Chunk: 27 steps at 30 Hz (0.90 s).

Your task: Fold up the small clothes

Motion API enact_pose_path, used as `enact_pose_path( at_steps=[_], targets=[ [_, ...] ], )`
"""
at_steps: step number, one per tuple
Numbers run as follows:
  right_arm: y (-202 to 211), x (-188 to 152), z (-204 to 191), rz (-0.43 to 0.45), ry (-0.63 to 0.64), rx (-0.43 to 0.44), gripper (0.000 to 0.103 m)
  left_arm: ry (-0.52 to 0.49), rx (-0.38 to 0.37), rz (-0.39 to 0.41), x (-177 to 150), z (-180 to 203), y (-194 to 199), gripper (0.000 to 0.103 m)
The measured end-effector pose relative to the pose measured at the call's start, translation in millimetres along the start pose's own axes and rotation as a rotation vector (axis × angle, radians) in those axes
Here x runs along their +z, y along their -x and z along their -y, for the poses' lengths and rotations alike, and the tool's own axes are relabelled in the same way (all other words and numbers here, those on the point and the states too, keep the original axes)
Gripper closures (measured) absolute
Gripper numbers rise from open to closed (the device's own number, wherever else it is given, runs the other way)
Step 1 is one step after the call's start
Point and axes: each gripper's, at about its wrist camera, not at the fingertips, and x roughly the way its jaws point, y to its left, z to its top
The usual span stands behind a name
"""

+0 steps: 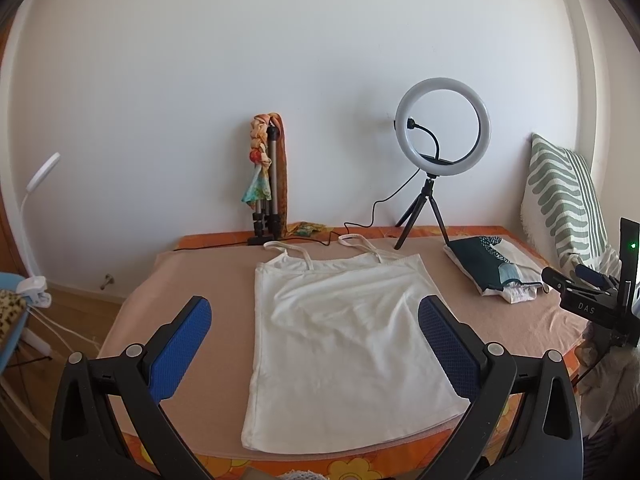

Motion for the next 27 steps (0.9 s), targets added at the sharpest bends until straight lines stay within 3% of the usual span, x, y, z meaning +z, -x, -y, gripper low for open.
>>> enact_pose_path(
  at_steps=[22,27],
  targets=[
    [1.8,3.7,-10.7,0.036,0.001,0.031,0.0,0.012,0.037,-0.017,-7.0,-11.8,-5.7,0.0],
    [-0.2,7.2,-25.3,0.027,0.009,0.091,0.0,0.056,0.007,-0.088,-18.9,-39.4,-22.0,0.0]
  ],
)
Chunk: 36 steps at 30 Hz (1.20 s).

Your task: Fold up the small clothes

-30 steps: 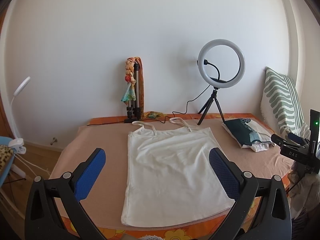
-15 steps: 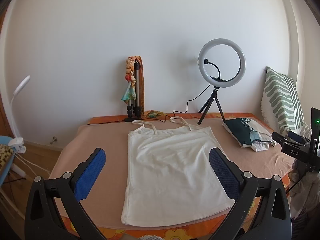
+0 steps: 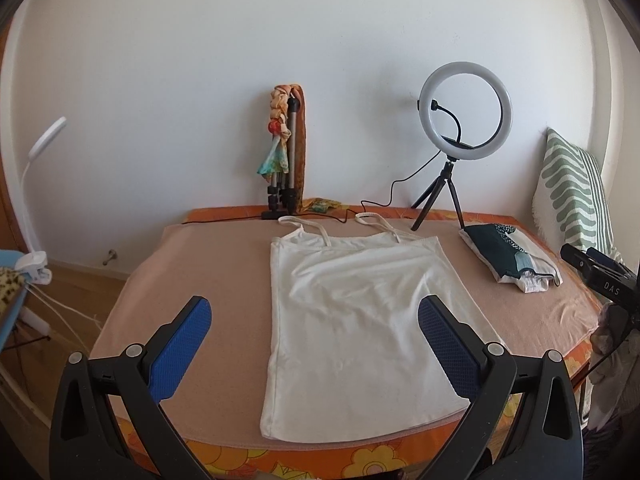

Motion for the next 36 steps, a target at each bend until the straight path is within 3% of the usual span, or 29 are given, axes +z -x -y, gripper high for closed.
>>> enact_pose_path(
  at_steps=[6,12,16,22,24,30,36],
  targets=[
    [-9.7,0.5,-30.8,-0.019,0.051,0.044,0.008,0.074,-0.093,-0.091,-24.8,-35.0,-25.3,0.001],
    [-24.8,4.1,-70.1,-0.04,0.119,0.128,0.018,0.074,-0.136,-0.204,-53.6,-49.7,-48.3,0.028],
    [-51.1,18.1,-96.2,-0.106,0.135,0.226,0.034,0.096,-0.174,-0.274,-71.3,-53.6,-59.3,0.042],
    [-95.2,40.8,-137.3,-0.227,0.147,0.387,0.043,0.077,-0.187,-0.374,-94.7,-55.3,-77.9,0.051],
    [-110.7,47.1,-154.4,-0.264,0.154,0.424,0.053,0.089,-0.187,-0.396,-100.5,-59.4,-83.0,0.051],
    [-172.2,58.4,-208.0,-0.418,0.142,0.522,0.064,0.214,-0.206,-0.419,-108.8,-81.9,-87.4,0.051],
    [-254.0,50.8,-255.9,-0.571,0.115,0.523,0.066,0.17,-0.207,-0.413,-108.1,-77.1,-88.3,0.051]
  ],
)
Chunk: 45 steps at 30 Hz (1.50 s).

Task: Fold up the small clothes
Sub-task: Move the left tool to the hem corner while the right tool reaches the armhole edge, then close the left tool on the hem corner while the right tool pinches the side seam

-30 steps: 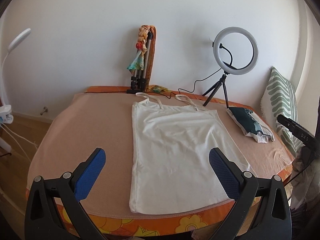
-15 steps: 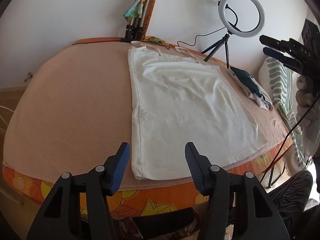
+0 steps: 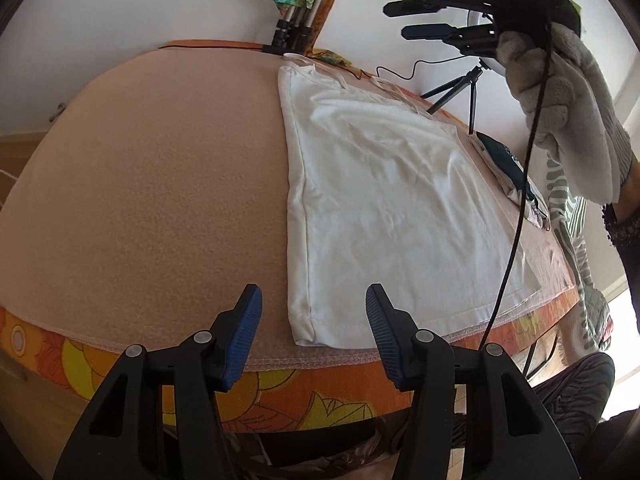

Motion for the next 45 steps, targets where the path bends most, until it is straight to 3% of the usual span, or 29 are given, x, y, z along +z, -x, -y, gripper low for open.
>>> enact_pose_path(
  at_steps=[3,6,9,15,23,25,28,31,35,39,43,44,45],
  targets=[
    [-43.0,18.6,4.1,-0.053,-0.049,0.02,0.067,-0.01,-0.012,-0.011,0.2,1.6,-4.3,0.054],
    [-87.2,33.4,7.8,-0.092,-0.068,-0.017,0.073,-0.004,-0.034,-0.031,-0.4,2.4,-8.8,0.061],
    [-126.5,43.0,15.3,-0.127,-0.106,-0.047,0.075,-0.003,-0.049,-0.032,0.0,1.1,-10.6,0.061],
    [-174.1,52.9,21.2,-0.173,-0.1,-0.117,0.075,0.025,-0.076,-0.046,-2.8,-9.5,-14.6,0.07],
    [-196.5,56.1,16.8,-0.207,-0.058,-0.172,0.075,-0.006,-0.077,-0.044,-3.8,-4.5,-17.4,0.071],
    [-203.5,56.9,15.2,-0.223,-0.05,-0.185,0.075,-0.012,-0.075,-0.048,-3.0,-4.3,-19.5,0.081],
    [-208.7,57.0,12.8,-0.228,-0.035,-0.22,0.088,-0.004,-0.115,-0.036,-4.1,-8.0,-21.3,0.093],
    [-207.8,58.5,13.8,-0.223,-0.037,-0.222,0.098,0.025,-0.14,-0.03,-5.7,-10.5,-22.8,0.098],
    [-207.9,61.0,15.3,-0.212,-0.036,-0.233,0.102,0.032,-0.152,-0.018,-7.4,-13.4,-20.3,0.099],
    [-201.3,67.8,7.5,-0.188,-0.024,-0.18,0.102,0.035,-0.158,0.007,-8.6,-14.5,-15.1,0.099],
    [-200.7,71.9,3.7,-0.198,-0.002,-0.219,0.1,0.059,-0.167,-0.007,-9.8,-18.4,-17.6,0.099],
    [-203.0,72.3,5.5,-0.221,-0.012,-0.201,0.097,0.063,-0.169,-0.008,-10.1,-18.7,-17.8,0.099],
    [-203.4,71.3,8.7,-0.234,-0.024,-0.2,0.08,0.064,-0.169,-0.007,-9.8,-19.1,-17.8,0.099]
  ],
)
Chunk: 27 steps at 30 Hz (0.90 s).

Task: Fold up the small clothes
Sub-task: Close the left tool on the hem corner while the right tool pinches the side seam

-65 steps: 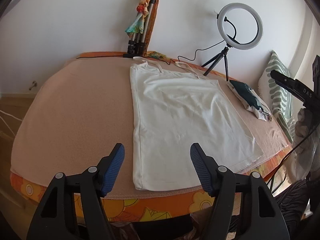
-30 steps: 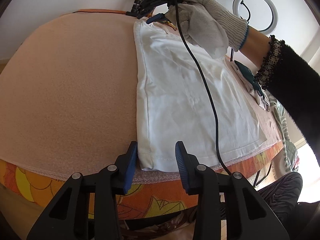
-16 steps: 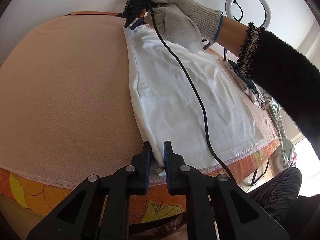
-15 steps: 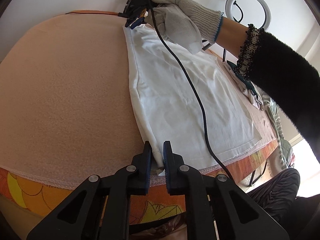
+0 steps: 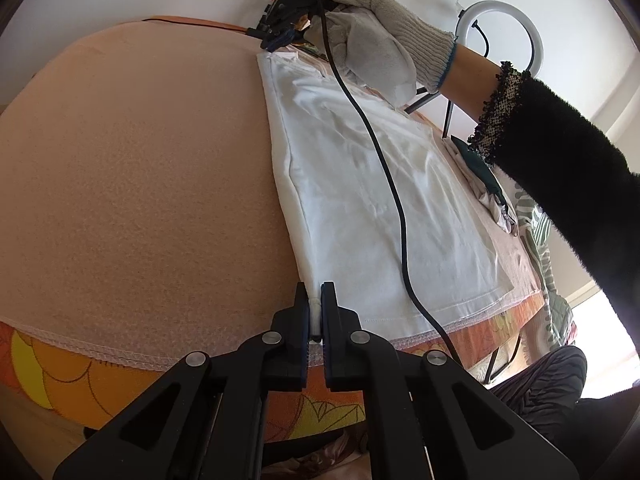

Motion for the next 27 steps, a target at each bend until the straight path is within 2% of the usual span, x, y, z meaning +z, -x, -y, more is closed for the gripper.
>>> enact_pose_path(
  at_steps=[1,2,4,5,6,8,10,14,18,23,27],
  targets=[
    [-0.3,-1.8,3.1,-0.002,-0.012,-0.012,0.06,0.001,0.001,0.001,-0.2,-0.4,0.3,0.099],
    [-1.2,-3.0,5.1,-0.004,-0.016,-0.025,0.055,0.001,0.0,0.0,-0.2,-0.3,0.2,0.099],
    [-4.4,-3.6,7.4,-0.01,-0.023,-0.022,0.055,-0.001,0.004,-0.002,-0.3,-0.1,-0.5,0.099],
    [-8.5,-1.9,7.5,-0.013,-0.026,-0.021,0.058,0.0,0.005,-0.003,-0.3,0.0,-0.7,0.099],
    [-10.9,-1.4,7.9,-0.013,-0.029,-0.031,0.072,-0.003,0.009,-0.004,-0.1,0.1,-1.0,0.099],
    [-11.7,-1.6,8.1,0.0,-0.027,-0.051,0.077,-0.001,0.01,-0.002,0.0,-0.4,-1.0,0.099],
    [-10.6,-1.0,6.8,0.0,-0.011,-0.057,0.092,-0.005,0.015,-0.002,-0.4,0.1,-1.5,0.099],
    [-7.4,2.8,4.1,-0.003,0.007,-0.071,0.094,-0.008,0.004,0.009,-1.4,0.7,-0.1,0.099],
    [0.9,10.8,-1.9,0.02,0.008,-0.03,0.095,-0.008,-0.003,0.022,-1.4,-0.2,2.8,0.1],
    [-16.2,9.7,-14.3,-0.008,0.038,-0.049,0.095,-0.021,-0.002,0.042,1.1,0.9,6.6,0.1],
    [-17.5,14.1,-12.4,-0.006,-0.005,-0.001,0.095,-0.043,0.002,0.044,2.0,4.5,7.0,0.1]
  ],
)
